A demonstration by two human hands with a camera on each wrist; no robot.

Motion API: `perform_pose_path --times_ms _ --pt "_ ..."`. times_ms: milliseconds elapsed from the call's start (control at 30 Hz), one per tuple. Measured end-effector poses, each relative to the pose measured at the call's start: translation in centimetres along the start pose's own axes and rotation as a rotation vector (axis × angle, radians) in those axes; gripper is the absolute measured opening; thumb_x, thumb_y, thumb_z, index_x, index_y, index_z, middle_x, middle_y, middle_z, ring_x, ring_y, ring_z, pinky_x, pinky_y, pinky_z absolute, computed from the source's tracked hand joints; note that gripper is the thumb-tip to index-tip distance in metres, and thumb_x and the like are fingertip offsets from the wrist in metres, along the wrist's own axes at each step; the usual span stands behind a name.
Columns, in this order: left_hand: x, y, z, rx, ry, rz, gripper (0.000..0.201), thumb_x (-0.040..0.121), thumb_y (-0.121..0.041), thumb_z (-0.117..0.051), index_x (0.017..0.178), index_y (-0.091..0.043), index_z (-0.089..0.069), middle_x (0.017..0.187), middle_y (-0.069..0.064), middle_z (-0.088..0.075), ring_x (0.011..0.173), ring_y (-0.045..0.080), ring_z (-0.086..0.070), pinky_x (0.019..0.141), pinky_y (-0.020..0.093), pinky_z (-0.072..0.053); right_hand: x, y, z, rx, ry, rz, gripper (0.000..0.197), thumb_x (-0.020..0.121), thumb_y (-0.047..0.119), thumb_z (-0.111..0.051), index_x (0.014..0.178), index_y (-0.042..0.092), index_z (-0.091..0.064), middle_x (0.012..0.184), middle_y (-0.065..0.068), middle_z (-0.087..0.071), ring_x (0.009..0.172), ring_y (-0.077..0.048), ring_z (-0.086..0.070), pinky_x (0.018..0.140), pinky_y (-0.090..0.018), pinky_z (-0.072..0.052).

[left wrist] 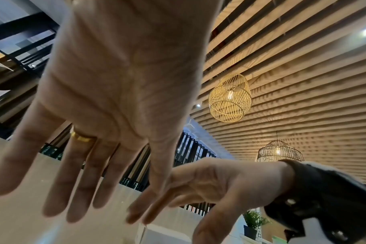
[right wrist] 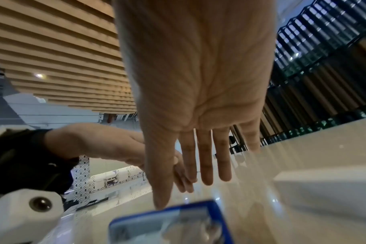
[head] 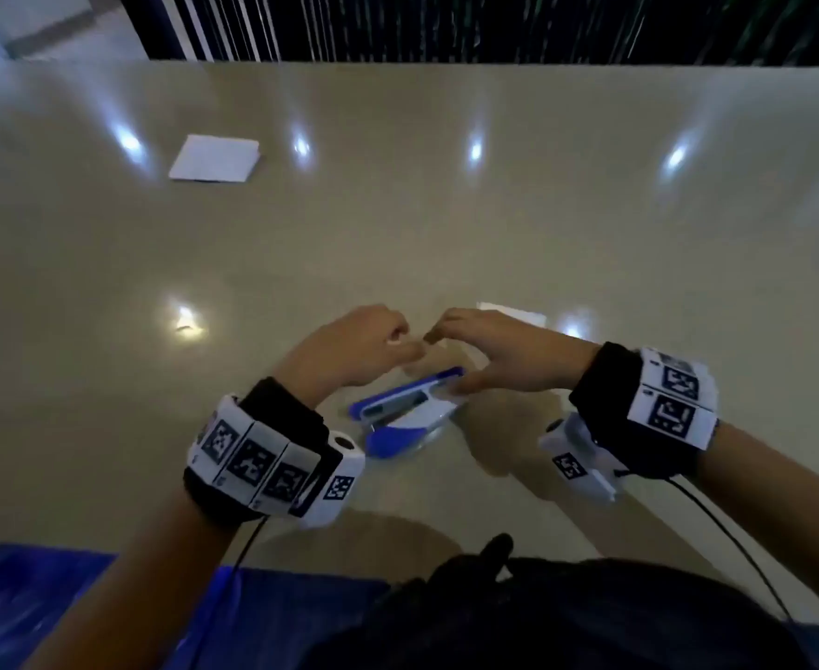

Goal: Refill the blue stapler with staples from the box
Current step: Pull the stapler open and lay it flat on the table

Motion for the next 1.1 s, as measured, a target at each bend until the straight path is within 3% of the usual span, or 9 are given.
perform_pose_path --times_ms 167,367,500,600,700,767,833,933,1100 --pt "-2.6 0.9 -2.8 0.048 0.222 -0.027 0.060 0.069 -0.060 -0.069 0.105 -0.013 -0.059 0.104 0.007 -0.053 0.097 0.026 -0.054 0.087 0.043 -0.046 0.6 1.2 -2.8 -0.052 0.052 0.021 0.047 0.079 0.032 -0.074 0.116 0.007 -0.057 0.112 -0.013 -0.056 0.103 -0.028 -0.052 0.089 -0.041 -0.044" --pt "-3.9 2.1 -4.1 0.020 0.132 -0.020 0.057 0.066 -0.041 -0.080 0.106 -0.012 -0.052 0.103 0.006 -0.049 0.088 0.022 -0.048 0.078 0.036 -0.044 0.9 2.0 -4.3 -0.211 -0.044 0.028 0.041 0.081 0.038 -0.068 0.109 0.013 -0.053 0.112 -0.006 -0.052 0.102 -0.025 -0.049 0.073 -0.032 -0.031" --pt "-4.1 2.4 -4.1 -0.019 0.118 -0.056 0.052 0.066 -0.034 -0.081 0.104 -0.013 -0.052 0.102 0.007 -0.051 0.089 0.024 -0.051 0.076 0.034 -0.043 0.8 2.3 -4.3 -0.285 -0.032 0.038 0.042 0.082 0.044 -0.066 0.108 0.015 -0.051 0.111 -0.004 -0.053 0.093 -0.021 -0.048 0.072 -0.028 -0.028" --pt "-4.4 2.9 -3.4 -0.129 0.114 -0.076 0.057 0.065 -0.023 -0.083 0.113 -0.016 -0.054 0.107 0.003 -0.057 0.095 0.020 -0.055 0.081 0.031 -0.047 0.2 2.0 -4.1 -0.100 -0.021 -0.017 0.037 0.083 0.043 -0.065 0.105 0.016 -0.052 0.103 -0.002 -0.053 0.086 -0.016 -0.047 0.074 -0.027 -0.038" --pt "-4.7 3.1 -1.9 -0.308 0.033 -0.192 0.058 0.069 -0.014 -0.080 0.121 -0.017 -0.053 0.112 -0.003 -0.061 0.096 0.015 -0.060 0.078 0.029 -0.052 -0.7 1.3 -3.3 0.118 -0.046 -0.039 0.030 0.084 0.039 -0.066 0.100 0.019 -0.049 0.095 0.001 -0.051 0.080 -0.015 -0.047 0.071 -0.025 -0.038" --pt "-4.9 2.8 -0.8 -0.433 -0.054 -0.250 0.055 0.075 -0.009 -0.076 0.125 -0.016 -0.052 0.115 -0.002 -0.061 0.094 0.018 -0.062 0.079 0.028 -0.053 -1.3 0.8 -2.3 0.261 -0.066 -0.036 0.034 0.084 0.033 -0.068 0.106 0.010 -0.056 0.099 -0.005 -0.058 0.085 -0.019 -0.054 0.072 -0.033 -0.043" --pt "-4.8 2.4 0.2 -0.555 -0.133 -0.286 0.046 0.080 -0.003 -0.071 0.122 -0.012 -0.055 0.108 0.002 -0.064 0.085 0.026 -0.063 0.078 0.030 -0.054 -1.7 0.6 -1.4 0.423 -0.076 -0.036 0.040 0.085 0.026 -0.068 0.118 0.007 -0.057 0.110 -0.011 -0.061 0.097 -0.024 -0.058 0.084 -0.037 -0.047" --pt "-4.3 1.5 1.6 -0.636 -0.199 -0.294 0.033 0.080 0.002 -0.068 0.111 -0.005 -0.058 0.092 0.009 -0.065 0.070 0.021 -0.059 0.068 0.026 -0.055 -2.0 0.8 -0.9 0.661 -0.047 -0.027 0.040 0.089 0.023 -0.062 0.126 0.010 -0.054 0.120 -0.011 -0.060 0.109 -0.028 -0.058 0.093 -0.037 -0.048" --pt "-3.8 0.7 2.1 -0.628 -0.235 -0.246 0.030 0.078 0.009 -0.069 0.104 -0.005 -0.060 0.097 0.023 -0.064 0.060 0.021 -0.065 0.060 0.035 -0.060 -1.8 0.8 -1.0 0.606 -0.052 -0.040 0.042 0.091 0.026 -0.061 0.129 0.015 -0.049 0.120 -0.011 -0.060 0.108 -0.027 -0.058 0.096 -0.042 -0.047"
Point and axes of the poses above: each hand's wrist, its own x-axis towards the middle knuckle, its own z-axis out of the back of the hand, y = z × x, the point moved 2 cm from there along x, towards the middle knuckle
